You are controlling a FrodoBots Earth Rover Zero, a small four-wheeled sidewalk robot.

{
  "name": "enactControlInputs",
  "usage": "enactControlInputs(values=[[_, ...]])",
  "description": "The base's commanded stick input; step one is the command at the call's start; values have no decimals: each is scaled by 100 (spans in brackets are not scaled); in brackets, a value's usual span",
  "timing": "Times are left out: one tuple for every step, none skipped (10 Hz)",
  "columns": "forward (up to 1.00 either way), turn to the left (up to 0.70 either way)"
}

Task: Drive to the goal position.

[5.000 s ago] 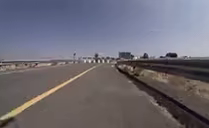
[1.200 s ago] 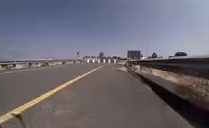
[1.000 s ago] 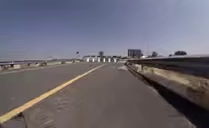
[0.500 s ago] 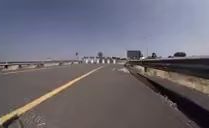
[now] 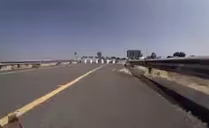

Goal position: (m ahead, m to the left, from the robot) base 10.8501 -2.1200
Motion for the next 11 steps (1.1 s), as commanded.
enactControlInputs(values=[[100, 0], [100, 0], [100, 0], [100, 0], [100, 0], [100, 0], [100, 0], [100, 0], [100, 0], [100, 0], [100, 0]])
